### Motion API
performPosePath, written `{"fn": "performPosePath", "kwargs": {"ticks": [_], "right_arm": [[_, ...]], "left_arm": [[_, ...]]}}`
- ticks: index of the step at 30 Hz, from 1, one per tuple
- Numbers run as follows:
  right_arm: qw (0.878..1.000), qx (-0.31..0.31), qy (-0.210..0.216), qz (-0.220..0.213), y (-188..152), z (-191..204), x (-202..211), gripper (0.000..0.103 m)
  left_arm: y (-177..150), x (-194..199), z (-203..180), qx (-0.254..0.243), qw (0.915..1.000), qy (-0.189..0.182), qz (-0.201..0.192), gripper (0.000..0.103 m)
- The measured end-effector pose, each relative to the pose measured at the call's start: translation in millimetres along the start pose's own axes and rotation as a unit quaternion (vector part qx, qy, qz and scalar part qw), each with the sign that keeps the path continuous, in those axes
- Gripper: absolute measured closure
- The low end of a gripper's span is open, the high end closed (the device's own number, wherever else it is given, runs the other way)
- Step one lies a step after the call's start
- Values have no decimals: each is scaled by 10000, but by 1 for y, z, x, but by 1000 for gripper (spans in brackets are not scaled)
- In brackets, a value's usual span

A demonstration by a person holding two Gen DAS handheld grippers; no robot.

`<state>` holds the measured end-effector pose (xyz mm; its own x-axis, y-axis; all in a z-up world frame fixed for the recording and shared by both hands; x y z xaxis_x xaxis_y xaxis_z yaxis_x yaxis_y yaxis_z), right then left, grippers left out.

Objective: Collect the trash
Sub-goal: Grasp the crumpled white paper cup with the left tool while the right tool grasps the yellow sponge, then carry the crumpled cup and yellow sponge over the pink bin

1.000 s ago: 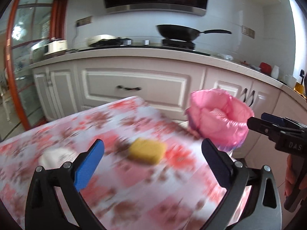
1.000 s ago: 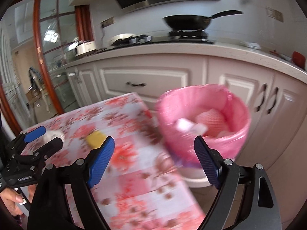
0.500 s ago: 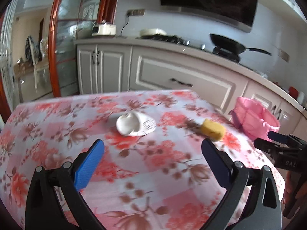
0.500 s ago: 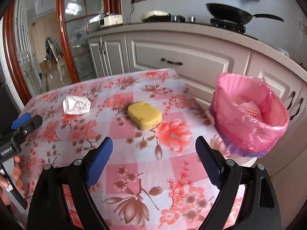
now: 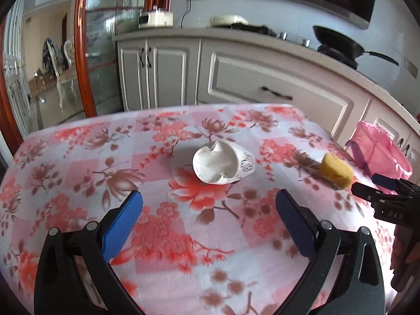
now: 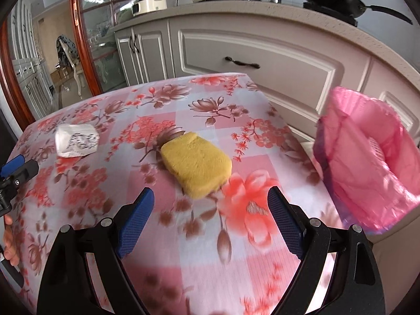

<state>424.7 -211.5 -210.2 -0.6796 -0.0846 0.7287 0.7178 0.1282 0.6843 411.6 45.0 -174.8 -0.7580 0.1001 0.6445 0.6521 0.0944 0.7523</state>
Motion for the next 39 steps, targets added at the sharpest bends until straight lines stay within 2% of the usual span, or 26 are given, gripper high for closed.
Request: {"fn": "performPosePath", "kwargs": {"ticks": [4, 12, 14, 19, 22, 24, 25, 31, 39], "right_arm": [[9999, 119, 25, 101, 12, 0, -23, 20], [9983, 450, 196, 309, 23, 5, -53, 20], [9975, 553, 256, 351, 20, 10, -55, 30], [9967, 583, 428, 363, 17, 14, -56, 44], [9966, 601, 469, 326, 16, 14, -54, 54], [9965, 623, 454, 319, 16, 14, -53, 55], [9966, 626, 440, 303, 16, 13, -52, 56], [9977, 466, 470, 170, 10, 12, -34, 56], [9983, 287, 449, -222, -2, 19, 20, 56]], "left_arm": [[6, -22, 5, -106, 9999, 53, 121, 5], [21, -58, -7, -204, 9991, -152, 330, 5], [25, -67, -13, -301, 9988, -177, 345, 5], [30, -88, -26, -516, 9972, -240, 488, 8], [32, -97, -35, -642, 9958, -327, 571, 15], [28, -105, -42, -675, 9937, -454, 776, 31], [26, -106, -43, -657, 9931, -495, 830, 32], [15, -91, -51, -594, 9933, -639, 754, 33], [-3, -20, -66, -481, 9966, -649, 185, 33]]}}
Point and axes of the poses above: each gripper's, at about its wrist camera, not at the fingertips, and x roughly against the way its jaws point, z to its left, y to its top, the point moved 9 cm from there along -x, roughly the way its jaws point, and after that the axes turned 3 degrees about x, right-handed, at the moved point
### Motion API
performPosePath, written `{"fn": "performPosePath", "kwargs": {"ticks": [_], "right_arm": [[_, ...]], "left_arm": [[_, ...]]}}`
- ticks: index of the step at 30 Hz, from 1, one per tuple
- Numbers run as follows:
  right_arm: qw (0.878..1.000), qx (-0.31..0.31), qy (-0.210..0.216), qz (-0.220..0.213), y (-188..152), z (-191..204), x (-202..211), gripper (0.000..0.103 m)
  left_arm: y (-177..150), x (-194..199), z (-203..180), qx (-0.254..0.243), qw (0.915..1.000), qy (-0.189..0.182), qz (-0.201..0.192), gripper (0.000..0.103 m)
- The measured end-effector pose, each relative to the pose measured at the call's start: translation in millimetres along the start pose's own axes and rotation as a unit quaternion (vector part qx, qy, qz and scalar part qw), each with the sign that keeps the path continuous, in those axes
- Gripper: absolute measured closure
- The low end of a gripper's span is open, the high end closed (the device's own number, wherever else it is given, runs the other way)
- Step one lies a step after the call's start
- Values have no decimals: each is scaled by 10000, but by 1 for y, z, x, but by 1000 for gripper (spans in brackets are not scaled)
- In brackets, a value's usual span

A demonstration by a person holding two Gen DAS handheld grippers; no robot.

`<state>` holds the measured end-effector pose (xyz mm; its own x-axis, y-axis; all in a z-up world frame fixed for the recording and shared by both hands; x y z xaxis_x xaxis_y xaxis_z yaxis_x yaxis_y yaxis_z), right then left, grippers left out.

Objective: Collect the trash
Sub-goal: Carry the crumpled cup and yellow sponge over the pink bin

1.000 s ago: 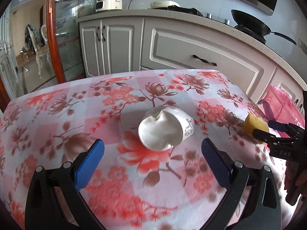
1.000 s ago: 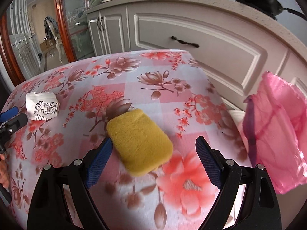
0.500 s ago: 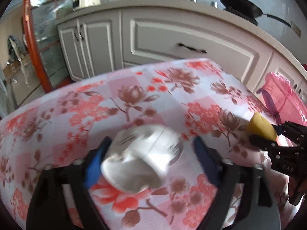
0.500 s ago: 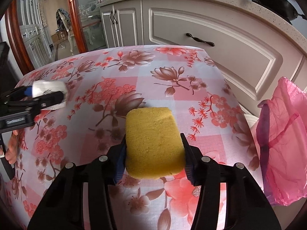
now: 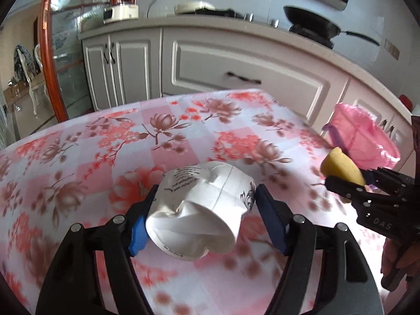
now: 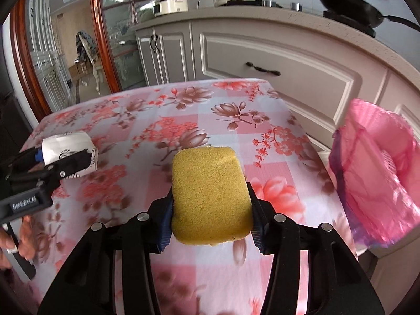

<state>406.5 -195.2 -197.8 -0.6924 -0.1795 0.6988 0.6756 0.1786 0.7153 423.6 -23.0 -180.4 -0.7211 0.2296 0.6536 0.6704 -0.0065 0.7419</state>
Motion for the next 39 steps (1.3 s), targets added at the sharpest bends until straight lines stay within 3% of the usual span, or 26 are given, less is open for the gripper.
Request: {"fn": "performPosePath", "kwargs": {"ticks": [17, 28, 39], "right_arm": [[9963, -33, -163, -846, -44, 33, 138, 56], [9924, -198, -350, -1161, -60, 26, 186, 56], [9841, -671, -793, -1438, -57, -27, 214, 56]], "left_arm": [[-42, 136, -54, -37, 9935, -137, -1133, 32], [-55, 177, -80, -224, 9893, -283, -1417, 32], [-38, 174, -132, -621, 9836, -737, -1525, 32]]}}
Point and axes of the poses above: each gripper's, at about its wrist camera, not at the fingertips, and x roughly against the way its jaws point, z to its left, y to its top, the point moved 9 cm from there along -x, roughly the way its jaws point, and after that the axes turned 3 degrees about x, right-handed, at the moved point
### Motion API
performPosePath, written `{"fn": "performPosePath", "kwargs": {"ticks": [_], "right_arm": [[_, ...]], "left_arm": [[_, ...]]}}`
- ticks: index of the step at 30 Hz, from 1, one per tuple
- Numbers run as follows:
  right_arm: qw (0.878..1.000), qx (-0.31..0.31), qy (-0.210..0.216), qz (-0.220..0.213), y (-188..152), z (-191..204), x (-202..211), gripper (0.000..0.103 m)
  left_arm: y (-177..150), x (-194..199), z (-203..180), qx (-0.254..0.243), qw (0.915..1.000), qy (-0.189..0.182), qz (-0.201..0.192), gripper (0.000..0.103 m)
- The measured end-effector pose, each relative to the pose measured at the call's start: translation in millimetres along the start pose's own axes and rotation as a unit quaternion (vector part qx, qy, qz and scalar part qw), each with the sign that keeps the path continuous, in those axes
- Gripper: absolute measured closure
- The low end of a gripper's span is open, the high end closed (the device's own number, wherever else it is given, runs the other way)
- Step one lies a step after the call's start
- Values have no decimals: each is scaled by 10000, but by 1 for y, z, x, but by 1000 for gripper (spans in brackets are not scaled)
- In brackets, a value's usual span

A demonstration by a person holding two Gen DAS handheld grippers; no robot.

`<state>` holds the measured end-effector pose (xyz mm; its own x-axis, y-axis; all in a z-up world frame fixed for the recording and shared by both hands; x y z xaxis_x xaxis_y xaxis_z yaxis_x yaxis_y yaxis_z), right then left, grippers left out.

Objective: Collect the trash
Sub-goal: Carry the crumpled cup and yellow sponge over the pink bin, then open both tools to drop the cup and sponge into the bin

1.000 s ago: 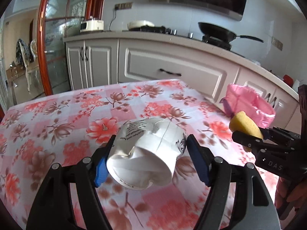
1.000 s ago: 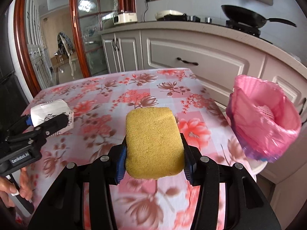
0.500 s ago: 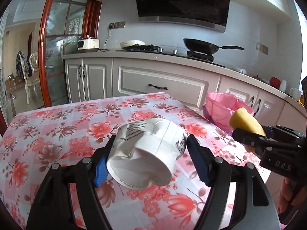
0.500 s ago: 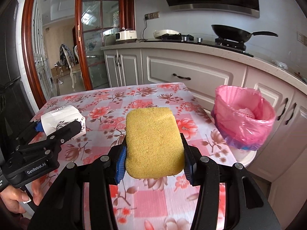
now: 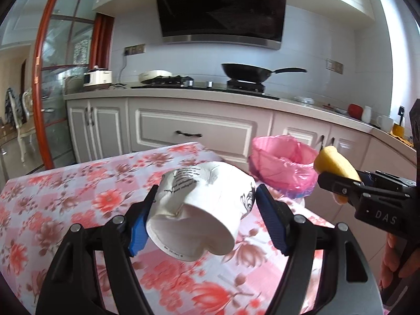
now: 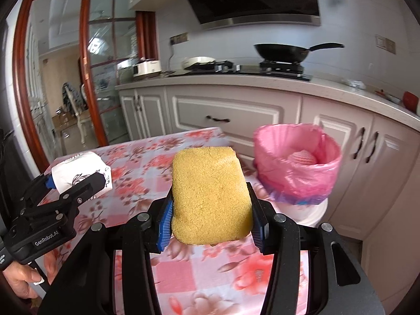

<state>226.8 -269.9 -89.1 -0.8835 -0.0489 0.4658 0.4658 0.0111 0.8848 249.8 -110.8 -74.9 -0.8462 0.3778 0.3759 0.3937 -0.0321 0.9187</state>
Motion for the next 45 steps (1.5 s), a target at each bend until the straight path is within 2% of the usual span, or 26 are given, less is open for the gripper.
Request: {"fn": "performPosePath", "kwargs": {"ticks": [10, 22, 27, 31, 37, 45], "right_arm": [[9983, -135, -561, -38, 35, -76, -20, 56], [9950, -151, -977, -96, 77, -158, -66, 56], [9951, -174, -974, -33, 83, -186, -87, 56], [9958, -250, -886, 2, 86, -202, -104, 56], [9960, -315, -834, 92, 86, -222, -132, 56], [9952, -399, -823, 337, 72, -248, -171, 56]], "left_arm": [[41, -65, -59, -230, 9980, -592, 16, 32], [89, -158, -112, -181, 9956, -920, 76, 32], [101, -188, -132, -239, 9943, -1036, 109, 32], [107, -211, -145, -351, 9932, -1105, 137, 32], [112, -257, -154, -245, 9926, -1154, 293, 32], [94, -312, -174, -352, 9894, -1273, 609, 31]]}}
Point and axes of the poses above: each gripper's, at about its wrist camera, not at the fingertips, and x roughly against the way its jaws point, z to its left, y to its top, the point moved 9 cm from there along -x, roughly the way its jaws point, and after that the axes turned 3 degrees about x, right-handed, at the moved point
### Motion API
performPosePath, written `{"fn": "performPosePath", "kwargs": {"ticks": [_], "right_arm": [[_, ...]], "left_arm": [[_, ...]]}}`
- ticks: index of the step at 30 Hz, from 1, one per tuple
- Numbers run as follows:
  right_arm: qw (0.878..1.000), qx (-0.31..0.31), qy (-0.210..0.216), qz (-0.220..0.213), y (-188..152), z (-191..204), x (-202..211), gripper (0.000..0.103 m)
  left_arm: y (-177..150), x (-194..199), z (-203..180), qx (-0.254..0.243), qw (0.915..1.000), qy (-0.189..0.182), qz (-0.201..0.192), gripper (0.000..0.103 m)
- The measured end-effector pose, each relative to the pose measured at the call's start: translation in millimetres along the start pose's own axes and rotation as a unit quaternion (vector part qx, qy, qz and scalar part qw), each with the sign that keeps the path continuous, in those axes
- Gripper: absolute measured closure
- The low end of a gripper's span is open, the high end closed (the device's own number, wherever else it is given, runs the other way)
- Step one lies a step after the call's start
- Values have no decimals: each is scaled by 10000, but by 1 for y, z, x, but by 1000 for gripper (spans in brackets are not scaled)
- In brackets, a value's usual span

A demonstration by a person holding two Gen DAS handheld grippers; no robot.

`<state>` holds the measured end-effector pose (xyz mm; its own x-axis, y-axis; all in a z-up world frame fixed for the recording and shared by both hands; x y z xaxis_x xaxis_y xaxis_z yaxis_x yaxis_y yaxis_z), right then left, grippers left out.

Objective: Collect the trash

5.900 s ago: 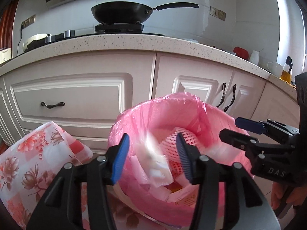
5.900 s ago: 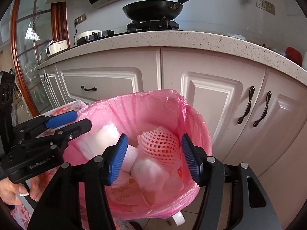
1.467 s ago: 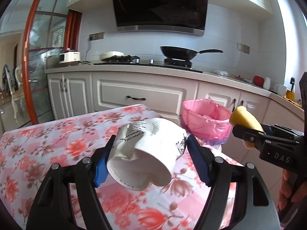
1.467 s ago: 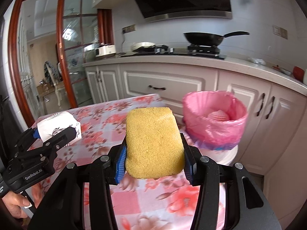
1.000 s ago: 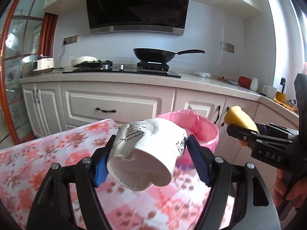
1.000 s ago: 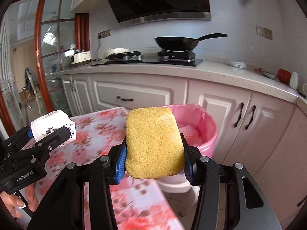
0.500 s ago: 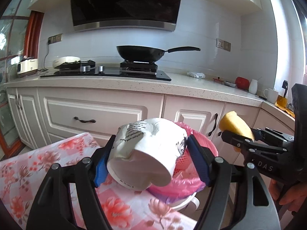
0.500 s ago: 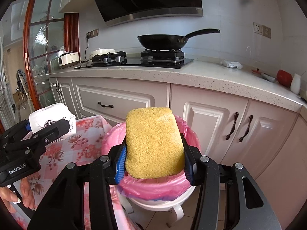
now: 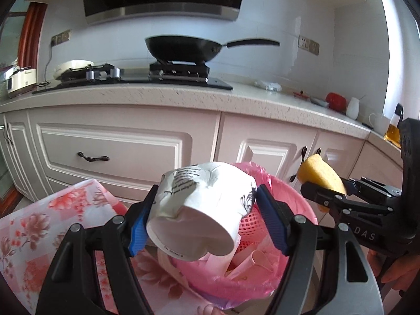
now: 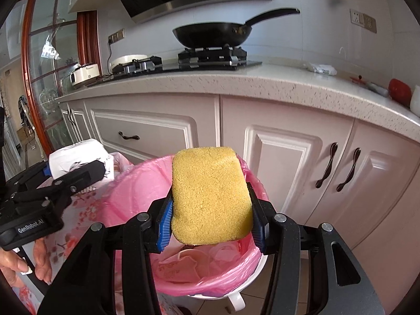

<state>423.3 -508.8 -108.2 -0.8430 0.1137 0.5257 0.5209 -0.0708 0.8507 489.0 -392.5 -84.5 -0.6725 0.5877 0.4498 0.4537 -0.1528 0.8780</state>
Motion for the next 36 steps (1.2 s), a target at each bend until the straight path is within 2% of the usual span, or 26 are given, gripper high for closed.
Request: {"fn": "performPosePath", "kwargs": {"ticks": [6, 13, 16, 18, 20, 25, 27, 29, 36], "right_arm": [[9999, 64, -20, 138, -13, -7, -26, 55], [9994, 275, -62, 221, -26, -8, -42, 54], [9992, 317, -85, 234, -28, -8, -43, 54], [9991, 348, -60, 231, -29, -7, -42, 51], [9991, 386, -59, 188, -29, -6, -39, 41], [9992, 379, -91, 103, -24, -5, -27, 41], [9993, 353, -94, 34, -20, -5, -16, 40], [9994, 332, -85, -35, -16, -4, -5, 36], [9993, 292, -138, -176, 7, 14, 50, 18]], "left_arm": [[-9, -37, -1, 26, 9998, -79, 189, 31], [-22, -59, 11, 101, 9993, -41, 349, 31], [-24, -63, 16, 85, 9994, 18, 347, 26], [-25, -62, 18, 71, 9994, 19, 332, 22], [-26, -60, 18, 31, 9994, 30, 335, 21], [-24, -44, 25, 46, 9997, 145, 216, 17], [-22, -31, 31, 81, 9997, 205, 122, 11], [-20, -13, 37, 70, 9995, 303, 2, 5], [-9, 43, 45, -26, 9984, 546, -104, 5]]}}
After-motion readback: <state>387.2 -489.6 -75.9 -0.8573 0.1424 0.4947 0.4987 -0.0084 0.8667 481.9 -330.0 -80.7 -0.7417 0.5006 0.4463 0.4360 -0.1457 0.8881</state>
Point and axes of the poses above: each gripper's, at about its wrist camera, not at the fingertips, and x roughly against the way its jaws point, z to its left, y to its top, the point moved 9 cm from there along -x, roughly the way its jaws point, and after that the axes turned 3 degrees about x, right-handed, at the moved point
